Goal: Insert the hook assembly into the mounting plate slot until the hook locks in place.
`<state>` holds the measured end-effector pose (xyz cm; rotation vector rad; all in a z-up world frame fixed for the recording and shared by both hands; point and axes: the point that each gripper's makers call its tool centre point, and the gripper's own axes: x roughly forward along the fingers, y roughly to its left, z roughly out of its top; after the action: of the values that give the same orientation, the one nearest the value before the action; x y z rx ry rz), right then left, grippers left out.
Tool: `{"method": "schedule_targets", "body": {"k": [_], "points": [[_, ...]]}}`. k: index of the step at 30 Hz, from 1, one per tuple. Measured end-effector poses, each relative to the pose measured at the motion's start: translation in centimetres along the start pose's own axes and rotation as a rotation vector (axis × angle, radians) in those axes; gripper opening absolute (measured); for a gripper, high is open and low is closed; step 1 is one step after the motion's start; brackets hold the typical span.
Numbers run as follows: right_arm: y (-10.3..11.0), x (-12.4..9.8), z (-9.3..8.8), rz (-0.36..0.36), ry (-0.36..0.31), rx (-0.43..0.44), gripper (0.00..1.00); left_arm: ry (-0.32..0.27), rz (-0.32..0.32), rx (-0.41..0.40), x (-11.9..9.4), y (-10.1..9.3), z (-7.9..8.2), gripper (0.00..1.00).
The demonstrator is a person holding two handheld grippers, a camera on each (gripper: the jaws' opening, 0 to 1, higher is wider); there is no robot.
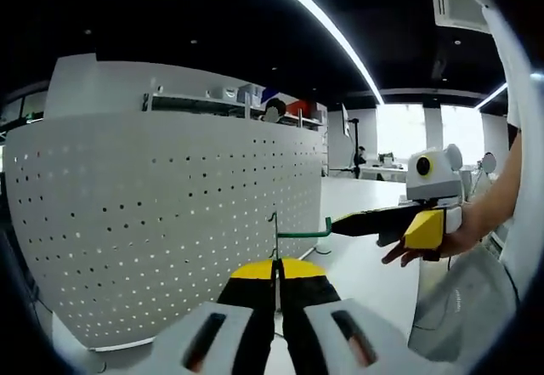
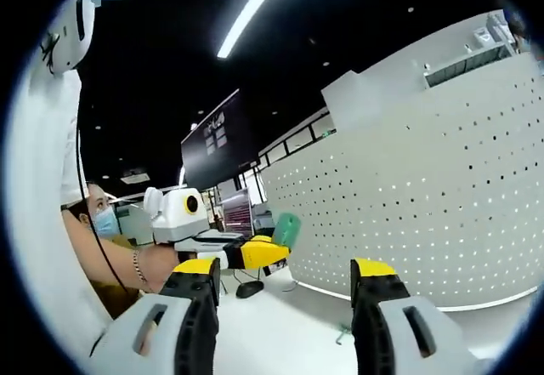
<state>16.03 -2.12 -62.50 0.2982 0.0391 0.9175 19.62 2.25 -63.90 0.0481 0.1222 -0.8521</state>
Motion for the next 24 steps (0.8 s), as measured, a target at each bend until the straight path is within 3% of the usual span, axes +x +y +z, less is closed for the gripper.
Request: {"method": "schedule_targets", "body": {"k": [18,24], "points": [[0.4,3.0,0.7,0.004,-0.039,0.064,0.56,-0.010,0.016,-0.010,-0.2,0.3,0.1,0.01],[0.3,3.4,0.9,0.004,-0.042,0.083,0.49,-0.013,0.019,-0.013,-0.2,0.2,0.2,0.01]]}}
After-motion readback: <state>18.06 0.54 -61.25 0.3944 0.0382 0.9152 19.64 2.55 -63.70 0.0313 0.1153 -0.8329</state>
